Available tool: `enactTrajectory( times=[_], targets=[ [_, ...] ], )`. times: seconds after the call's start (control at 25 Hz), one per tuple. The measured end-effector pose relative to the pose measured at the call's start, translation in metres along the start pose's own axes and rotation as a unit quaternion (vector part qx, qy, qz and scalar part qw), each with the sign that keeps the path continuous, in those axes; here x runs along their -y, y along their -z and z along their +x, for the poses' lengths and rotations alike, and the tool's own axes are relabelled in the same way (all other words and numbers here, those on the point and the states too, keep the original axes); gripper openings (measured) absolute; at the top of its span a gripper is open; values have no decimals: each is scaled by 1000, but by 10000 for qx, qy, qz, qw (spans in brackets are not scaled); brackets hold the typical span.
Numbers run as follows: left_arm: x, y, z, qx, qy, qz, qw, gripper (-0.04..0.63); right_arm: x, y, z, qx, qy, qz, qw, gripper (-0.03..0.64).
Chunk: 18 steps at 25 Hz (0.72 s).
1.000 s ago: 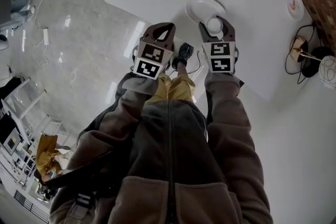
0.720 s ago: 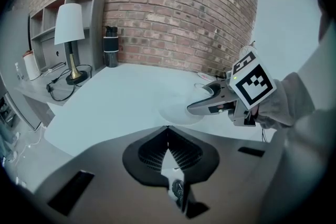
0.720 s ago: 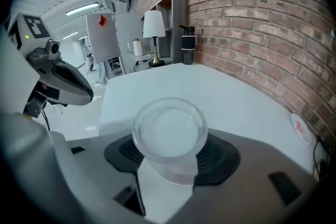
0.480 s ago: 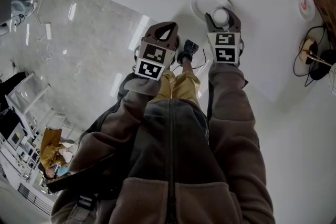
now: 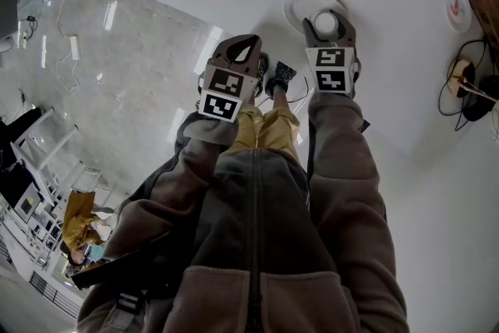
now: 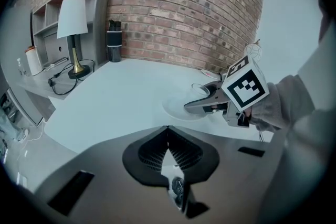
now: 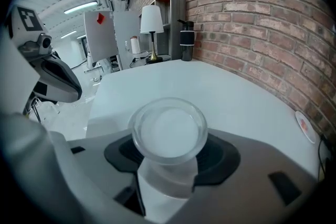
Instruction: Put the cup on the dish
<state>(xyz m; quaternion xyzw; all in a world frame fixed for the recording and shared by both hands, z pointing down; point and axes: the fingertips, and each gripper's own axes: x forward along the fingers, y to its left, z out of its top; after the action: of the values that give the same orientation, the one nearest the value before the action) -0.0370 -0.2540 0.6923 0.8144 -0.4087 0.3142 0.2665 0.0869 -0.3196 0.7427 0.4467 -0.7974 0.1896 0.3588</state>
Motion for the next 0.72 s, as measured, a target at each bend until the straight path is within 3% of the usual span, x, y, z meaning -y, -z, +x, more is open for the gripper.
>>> enactTrajectory(
  times=[0.48, 0.56, 0.72],
  targets=[
    [0, -9, -4, 78, -10, 37, 10000, 6, -3, -8, -6, 281, -179, -63, 9994, 261],
    [-2, -14, -10, 135, -41, 66, 9999, 6, -2, -14, -15, 377, -196, -56, 9991, 302],
    [-5, -29, -28, 323, -102, 84, 9994, 6, 0, -34, -57, 725, -1, 3, 9974, 304]
  ],
)
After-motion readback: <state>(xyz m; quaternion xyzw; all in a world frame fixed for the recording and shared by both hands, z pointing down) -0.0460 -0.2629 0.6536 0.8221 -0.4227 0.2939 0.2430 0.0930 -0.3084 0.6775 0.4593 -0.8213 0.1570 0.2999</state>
